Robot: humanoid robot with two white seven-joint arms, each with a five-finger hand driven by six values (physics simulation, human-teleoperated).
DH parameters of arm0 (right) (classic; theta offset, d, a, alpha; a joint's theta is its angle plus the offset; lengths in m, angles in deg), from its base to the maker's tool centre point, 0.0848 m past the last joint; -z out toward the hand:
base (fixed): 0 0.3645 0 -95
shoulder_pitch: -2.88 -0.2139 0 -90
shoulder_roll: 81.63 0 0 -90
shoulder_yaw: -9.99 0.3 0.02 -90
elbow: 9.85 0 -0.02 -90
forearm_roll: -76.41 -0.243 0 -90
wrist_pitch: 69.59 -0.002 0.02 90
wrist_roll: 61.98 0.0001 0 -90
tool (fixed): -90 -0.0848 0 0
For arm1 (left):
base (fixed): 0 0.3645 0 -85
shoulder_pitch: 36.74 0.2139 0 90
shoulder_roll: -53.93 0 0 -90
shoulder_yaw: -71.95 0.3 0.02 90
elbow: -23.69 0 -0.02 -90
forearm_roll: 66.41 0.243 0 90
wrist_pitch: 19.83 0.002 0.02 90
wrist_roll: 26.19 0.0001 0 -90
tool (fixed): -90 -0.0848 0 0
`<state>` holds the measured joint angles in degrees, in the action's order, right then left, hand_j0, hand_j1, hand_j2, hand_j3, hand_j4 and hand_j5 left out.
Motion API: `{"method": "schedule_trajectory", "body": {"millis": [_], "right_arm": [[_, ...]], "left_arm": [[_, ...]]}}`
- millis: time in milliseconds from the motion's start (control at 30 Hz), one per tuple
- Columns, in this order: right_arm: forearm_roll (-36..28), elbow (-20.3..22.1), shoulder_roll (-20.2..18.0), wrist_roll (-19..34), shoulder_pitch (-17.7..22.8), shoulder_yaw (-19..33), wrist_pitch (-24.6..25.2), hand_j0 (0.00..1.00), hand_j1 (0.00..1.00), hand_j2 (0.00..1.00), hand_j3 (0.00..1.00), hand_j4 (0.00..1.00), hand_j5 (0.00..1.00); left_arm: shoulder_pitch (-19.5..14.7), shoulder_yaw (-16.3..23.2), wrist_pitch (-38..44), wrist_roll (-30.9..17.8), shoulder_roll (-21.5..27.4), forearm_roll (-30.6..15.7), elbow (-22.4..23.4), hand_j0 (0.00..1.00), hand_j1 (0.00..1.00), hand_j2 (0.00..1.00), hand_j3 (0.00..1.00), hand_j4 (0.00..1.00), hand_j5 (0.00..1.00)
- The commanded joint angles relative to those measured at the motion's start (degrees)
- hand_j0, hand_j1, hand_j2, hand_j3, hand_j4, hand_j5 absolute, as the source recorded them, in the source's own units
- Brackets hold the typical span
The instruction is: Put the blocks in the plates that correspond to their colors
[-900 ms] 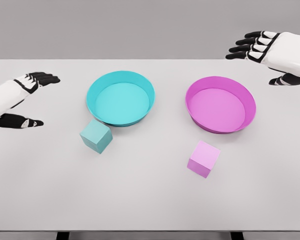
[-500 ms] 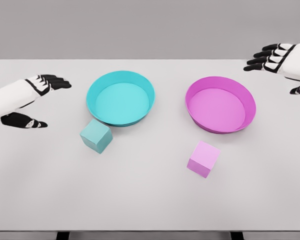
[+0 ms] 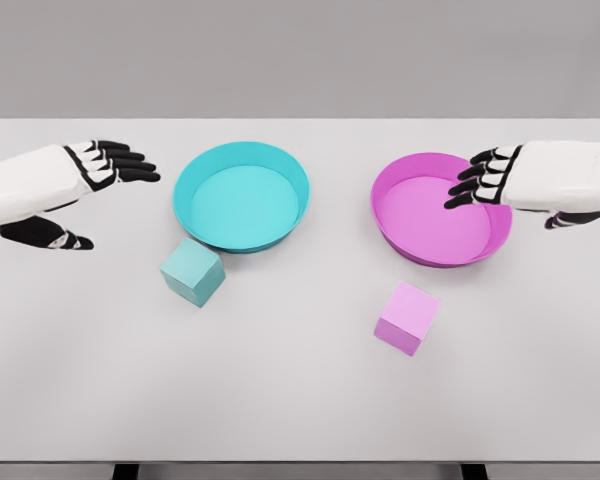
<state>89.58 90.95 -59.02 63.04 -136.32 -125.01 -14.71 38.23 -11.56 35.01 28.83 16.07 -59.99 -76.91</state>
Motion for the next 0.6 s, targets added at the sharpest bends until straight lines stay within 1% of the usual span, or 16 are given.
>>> {"method": "schedule_trajectory", "body": {"millis": [0, 67, 100, 133, 167, 200, 233, 300, 367, 467, 533, 567], "right_arm": [[-0.3, 0.0, 1.2, 0.0, -0.5, -8.3, 0.1, 1.00, 1.00, 1.00, 1.00, 1.00, 1.00], [-0.3, 0.0, 1.7, 0.0, -3.0, -12.1, 0.1, 1.00, 1.00, 1.00, 1.00, 1.00, 1.00], [-0.3, 0.1, 1.7, 0.0, -3.5, -12.4, 0.1, 1.00, 1.00, 1.00, 1.00, 1.00, 1.00], [-0.6, 0.1, 1.8, 0.0, -3.6, -12.4, 0.1, 1.00, 1.00, 1.00, 1.00, 1.00, 1.00], [-0.7, 0.1, 1.9, 0.0, -3.6, -12.4, 0.1, 1.00, 1.00, 1.00, 1.00, 1.00, 1.00], [-0.7, 0.1, 3.1, 0.0, -3.6, -12.4, 0.1, 1.00, 1.00, 1.00, 1.00, 1.00, 1.00], [-0.8, 0.0, 4.0, 0.0, -3.6, -12.4, 0.1, 1.00, 1.00, 1.00, 1.00, 1.00, 1.00], [-0.8, 0.1, 5.6, 0.0, -3.6, -12.8, 0.1, 1.00, 1.00, 1.00, 1.00, 1.00, 1.00], [-0.7, 0.1, 7.1, 0.0, -3.6, -14.3, 0.1, 1.00, 1.00, 1.00, 1.00, 1.00, 1.00], [-0.7, 0.1, 7.7, 0.0, -3.6, -15.8, 0.1, 1.00, 1.00, 1.00, 1.00, 1.00, 1.00], [-0.7, 0.1, 8.2, 0.0, -3.6, -16.9, 0.1, 1.00, 1.00, 1.00, 1.00, 1.00, 1.00], [-0.7, 0.1, 8.3, 0.0, -3.6, -17.1, 0.1, 1.00, 1.00, 1.00, 1.00, 1.00, 1.00]], "left_arm": [[0.0, 1.0, 0.2, 0.0, -0.1, -0.1, 0.1, 1.00, 1.00, 1.00, 1.00, 1.00, 1.00], [0.0, 1.6, 0.2, 0.0, -0.1, 0.0, 0.1, 1.00, 1.00, 1.00, 1.00, 1.00, 1.00], [0.3, 1.8, 0.2, 0.0, -0.4, 0.0, -0.1, 1.00, 1.00, 1.00, 1.00, 1.00, 1.00], [0.2, 4.4, 0.2, 0.0, -0.4, 0.3, -0.1, 1.00, 1.00, 1.00, 1.00, 1.00, 1.00], [-0.3, 5.9, 0.2, 0.0, -0.5, 1.1, 0.1, 1.00, 1.00, 1.00, 1.00, 1.00, 1.00], [-0.3, 6.8, 0.2, 0.0, -1.6, 4.8, 0.1, 1.00, 1.00, 1.00, 1.00, 1.00, 1.00], [-0.3, 6.8, 0.2, 0.0, -2.5, 5.6, 0.2, 1.00, 1.00, 1.00, 1.00, 1.00, 1.00], [-0.3, 6.8, 0.2, 0.0, -2.8, 5.0, 0.1, 1.00, 1.00, 1.00, 1.00, 1.00, 1.00], [-0.4, 6.8, 0.2, 0.0, -2.9, 4.1, 0.1, 1.00, 1.00, 1.00, 1.00, 1.00, 1.00], [-0.4, 6.8, 0.2, 0.0, -3.0, 4.2, 0.1, 1.00, 1.00, 1.00, 1.00, 1.00, 1.00], [-1.9, 7.1, 0.2, 0.0, -2.8, 5.8, 0.1, 1.00, 1.00, 1.00, 1.00, 1.00, 1.00], [-2.1, 8.0, 0.2, 0.0, -2.5, 6.2, 0.0, 1.00, 1.00, 1.00, 1.00, 1.00, 1.00]]}}
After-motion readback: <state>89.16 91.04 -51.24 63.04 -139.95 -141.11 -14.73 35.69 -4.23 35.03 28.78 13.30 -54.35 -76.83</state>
